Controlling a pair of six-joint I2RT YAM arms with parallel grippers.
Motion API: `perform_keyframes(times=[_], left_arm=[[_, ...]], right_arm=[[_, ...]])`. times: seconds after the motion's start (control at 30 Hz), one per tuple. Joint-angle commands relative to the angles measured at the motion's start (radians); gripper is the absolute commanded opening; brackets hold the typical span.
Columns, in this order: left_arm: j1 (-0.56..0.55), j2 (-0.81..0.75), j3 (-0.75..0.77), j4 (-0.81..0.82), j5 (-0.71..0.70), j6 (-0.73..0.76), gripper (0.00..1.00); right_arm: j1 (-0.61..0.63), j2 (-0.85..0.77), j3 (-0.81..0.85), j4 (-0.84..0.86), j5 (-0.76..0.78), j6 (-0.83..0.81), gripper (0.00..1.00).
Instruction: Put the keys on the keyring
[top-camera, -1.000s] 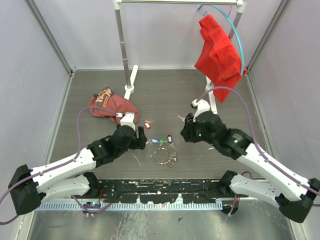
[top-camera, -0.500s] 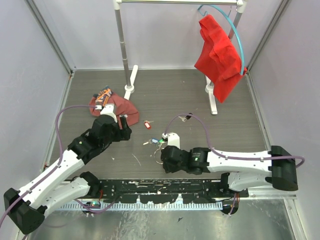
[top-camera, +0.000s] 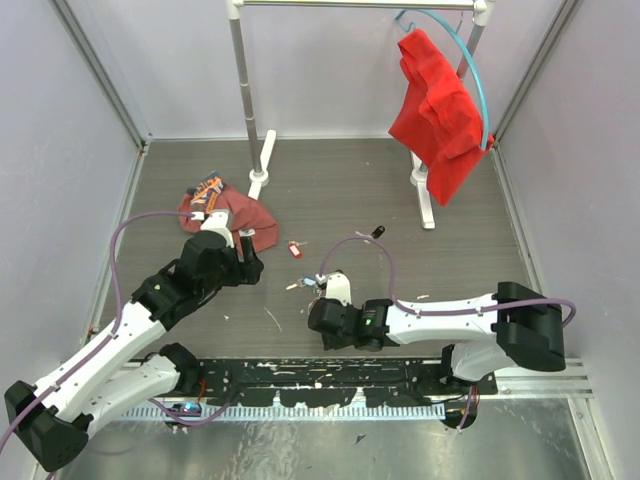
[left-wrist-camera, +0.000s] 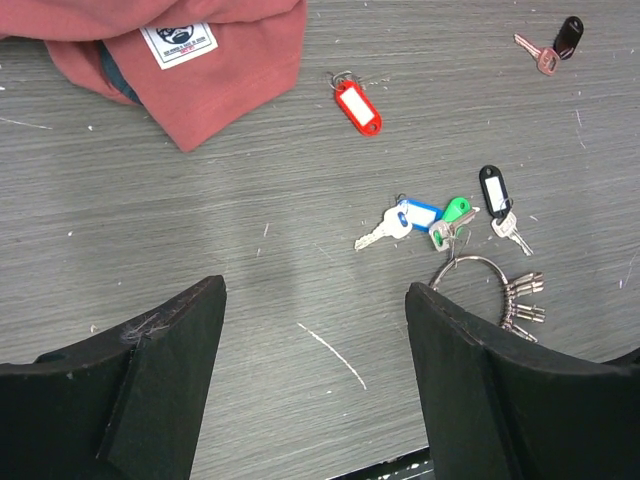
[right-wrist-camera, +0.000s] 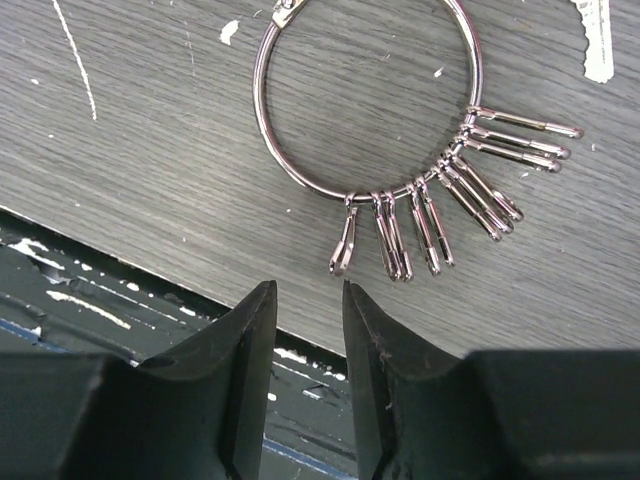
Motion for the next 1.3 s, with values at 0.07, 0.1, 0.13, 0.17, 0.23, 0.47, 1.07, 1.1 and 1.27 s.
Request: perform_keyframes(times=[0.07,0.1,0.13,0.17,0.23,0.47,1.07,1.1,1.27], left_arm=[[0.004,-0.005,0.015,0.003,0.015,0.002,0.80],[0.003,-0.005,0.016,0.002,0.015,0.002,0.80],[0.003,-0.004,0.016,0.003,0.015,0.002,0.80],[0.003,-0.004,0.017,0.003,0.016,0.002,0.80],[0.003,-0.002,0.016,0.006,0.019,0.003,0.80],[0.003,0.003,0.016,0.015,0.024,0.007,0.80],[0.003,-0.010,0.024,0.013,0.034,0.034,0.82],[0.004,-0.013,0.028,0.014,0.037,0.043,0.82],[0.004,-0.016,0.115,-0.005,0.076,0.103,0.83]], right_arm=[[0.006,0.035,0.006,0.033,0.061,0.020,0.36],[0.006,0.038,0.008,0.029,0.069,0.024,0.35],[0.006,0.041,0.008,0.025,0.074,0.027,0.35],[0.006,0.044,0.008,0.022,0.078,0.029,0.35],[0.006,0.053,0.012,0.020,0.082,0.029,0.35],[0.006,0.091,0.017,0.028,0.087,0.027,0.30],[0.006,0.024,0.036,-0.001,0.136,-0.046,0.01],[0.006,-0.003,0.048,-0.016,0.143,-0.068,0.01],[0.004,-0.150,0.147,-0.141,0.102,-0.262,0.01]])
